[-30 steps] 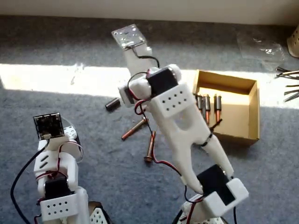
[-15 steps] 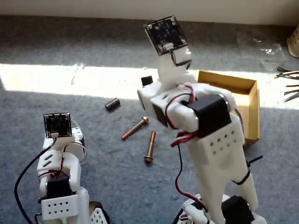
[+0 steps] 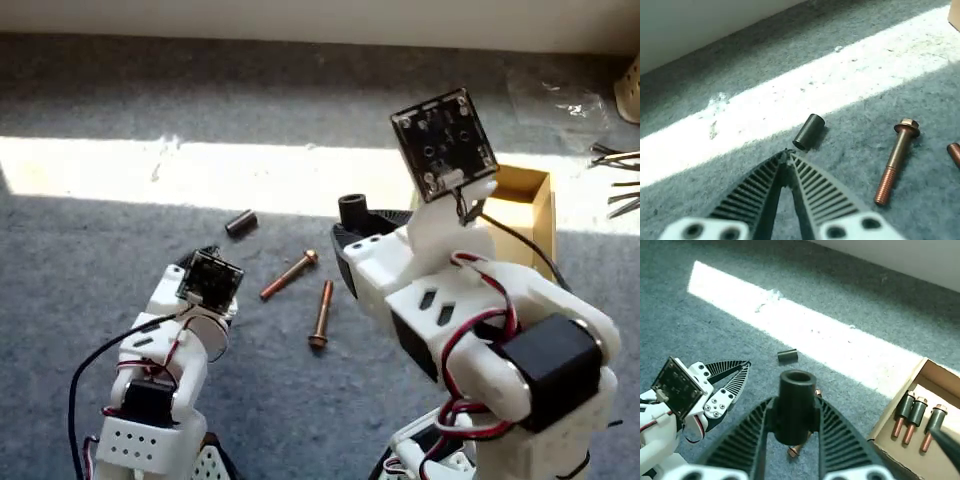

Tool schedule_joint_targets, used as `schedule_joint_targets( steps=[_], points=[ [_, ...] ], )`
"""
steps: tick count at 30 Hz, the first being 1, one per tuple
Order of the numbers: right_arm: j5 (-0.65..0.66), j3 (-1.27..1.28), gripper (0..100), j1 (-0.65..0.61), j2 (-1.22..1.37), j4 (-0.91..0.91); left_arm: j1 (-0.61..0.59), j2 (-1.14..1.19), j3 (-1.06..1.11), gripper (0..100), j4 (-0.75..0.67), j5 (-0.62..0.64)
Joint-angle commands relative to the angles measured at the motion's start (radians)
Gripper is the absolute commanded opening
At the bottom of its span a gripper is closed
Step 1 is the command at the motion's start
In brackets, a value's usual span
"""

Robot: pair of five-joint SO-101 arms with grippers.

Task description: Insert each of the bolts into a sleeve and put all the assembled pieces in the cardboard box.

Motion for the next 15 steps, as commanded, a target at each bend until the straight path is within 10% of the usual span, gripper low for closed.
schedule_joint_targets(
  steps=[1, 15],
  points=[
    [0.009, 0.013, 0.4, 0.033, -0.070, 0.008, 0.085, -0.018, -0.035, 1, -0.003, -0.150],
    [0.009, 0.723, 0.4, 0.186, -0.541, -0.326, 0.104, -0.013, -0.045, 1, 0.012, -0.178]
  ],
)
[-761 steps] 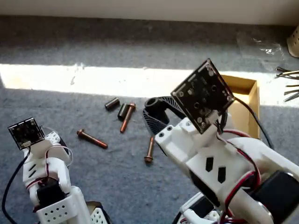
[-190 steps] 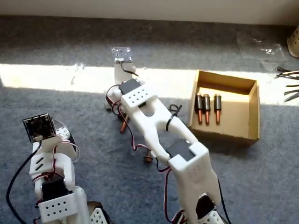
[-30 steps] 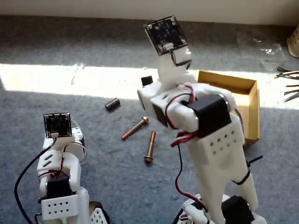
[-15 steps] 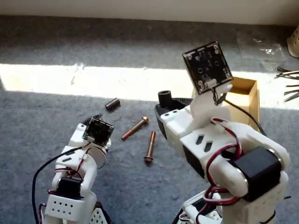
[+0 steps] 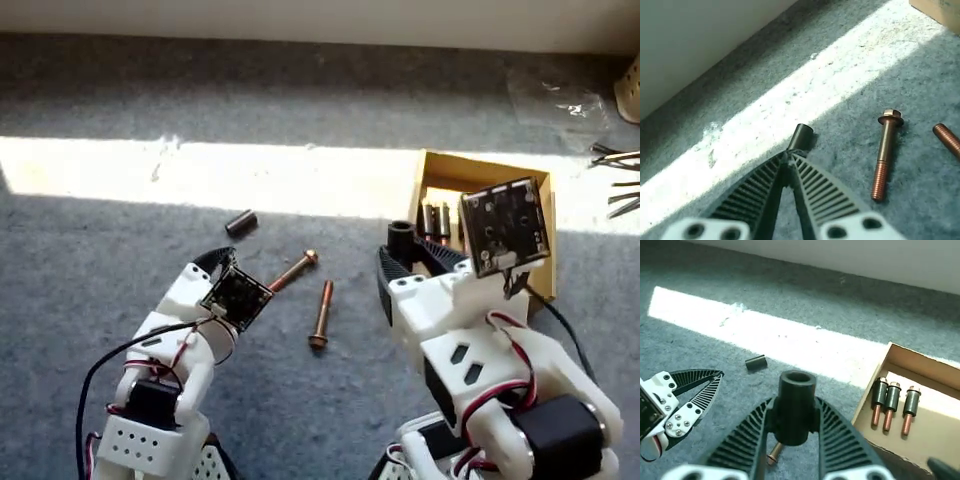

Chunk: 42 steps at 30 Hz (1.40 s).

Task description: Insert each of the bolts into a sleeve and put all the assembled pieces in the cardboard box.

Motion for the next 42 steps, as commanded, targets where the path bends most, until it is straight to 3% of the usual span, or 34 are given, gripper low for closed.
schedule_joint_targets(
  steps=[1, 7, 16, 24, 30, 35, 38, 42],
  points=[
    [0.009, 0.151, 0.4, 0.012, -0.104, -0.099, 0.033, -0.012, -0.058, 1, 0.044, -0.002],
    [0.057, 0.314, 0.4, 0.101, -0.213, -0.157, 0.122, -0.007, -0.179, 1, 0.207, -0.006],
    [0.100, 0.562, 0.4, 0.251, -0.332, -0.288, 0.231, -0.004, -0.219, 1, 0.221, -0.006],
    [0.092, 0.881, 0.4, 0.269, -0.495, -0.443, 0.231, -0.004, -0.266, 1, 0.292, -0.006],
    [0.051, 1.004, 0.4, 0.269, -0.691, -0.444, 0.231, -0.002, -0.306, 1, 0.315, -0.006],
    [0.051, 1.052, 0.4, 0.269, -0.685, -0.449, 0.232, -0.001, -0.317, 1, 0.313, -0.006],
    [0.048, 1.082, 0.4, 0.268, -0.694, -0.452, 0.232, 0.074, -0.380, 1, 0.315, -0.006],
    [0.044, 1.119, 0.4, 0.265, -0.696, -0.481, 0.239, 0.348, -0.536, 1, 0.310, -0.006]
  ],
)
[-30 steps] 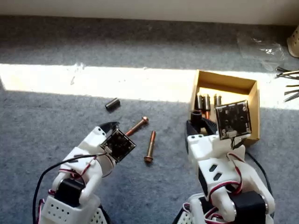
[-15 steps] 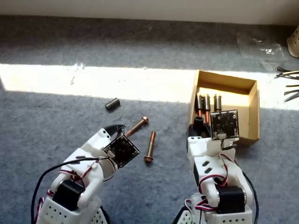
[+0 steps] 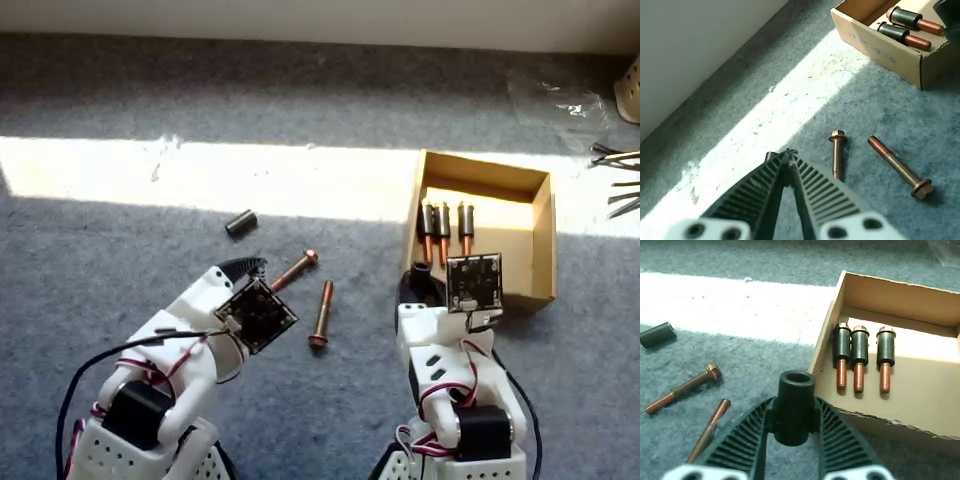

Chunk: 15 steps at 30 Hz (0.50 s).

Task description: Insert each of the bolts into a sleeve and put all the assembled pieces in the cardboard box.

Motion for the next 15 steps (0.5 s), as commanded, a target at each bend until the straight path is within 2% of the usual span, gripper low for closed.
schedule_joint_targets(
  steps=[1, 7, 15],
  points=[
    [-0.009, 0.015, 0.4, 0.004, -0.012, -0.064, 0.030, 0.318, -0.211, 1, -0.003, -0.005],
    [-0.011, 0.074, 0.4, 0.004, -0.012, -0.117, 0.094, 0.653, -0.363, 1, -0.006, -0.008],
    [-0.011, 0.085, 0.4, 0.010, -0.012, -0.122, 0.111, 0.952, -0.440, 1, -0.124, -0.008]
  ],
)
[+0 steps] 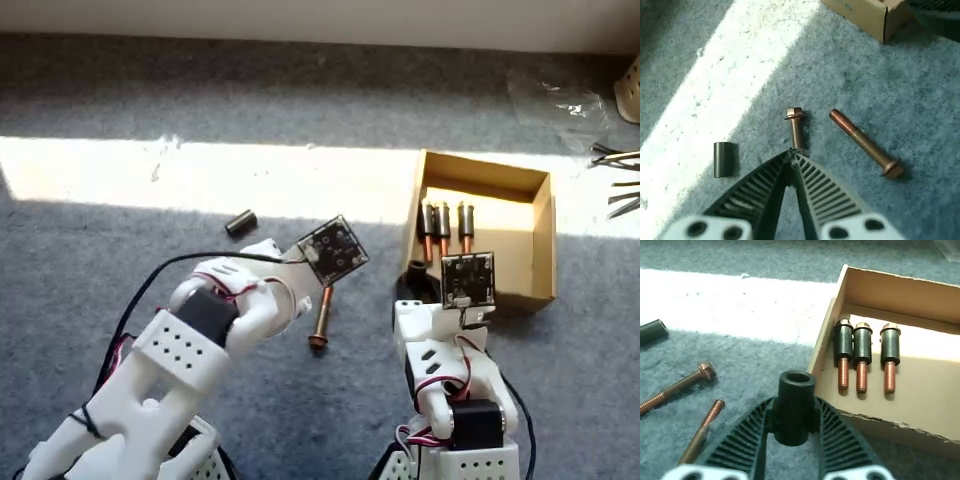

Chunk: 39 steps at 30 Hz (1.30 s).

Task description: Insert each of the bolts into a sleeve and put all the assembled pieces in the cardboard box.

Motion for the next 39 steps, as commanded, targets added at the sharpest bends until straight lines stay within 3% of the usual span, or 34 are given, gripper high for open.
schedule_joint_targets(
  steps=[1, 19, 27, 34, 39],
  points=[
    [-0.011, -0.012, 0.4, 0.010, -0.010, -0.028, 0.010, 0.160, -0.088, 1, -0.075, -0.018],
    [-0.003, 0.015, 0.4, 0.005, -0.010, -0.028, -0.073, 0.802, -0.499, 1, -0.080, -0.057],
    [-0.003, 0.015, 0.4, 0.004, -0.010, -0.028, -0.071, 0.963, -0.694, 1, 0.077, -0.052],
    [-0.002, 0.016, 0.4, 0.004, -0.010, -0.028, -0.071, 1.041, -0.848, 3, 0.232, 0.049],
    [-0.002, 0.016, 0.4, 0.004, -0.010, -0.028, -0.071, 1.064, -0.863, 6, 0.255, 0.051]
  ],
)
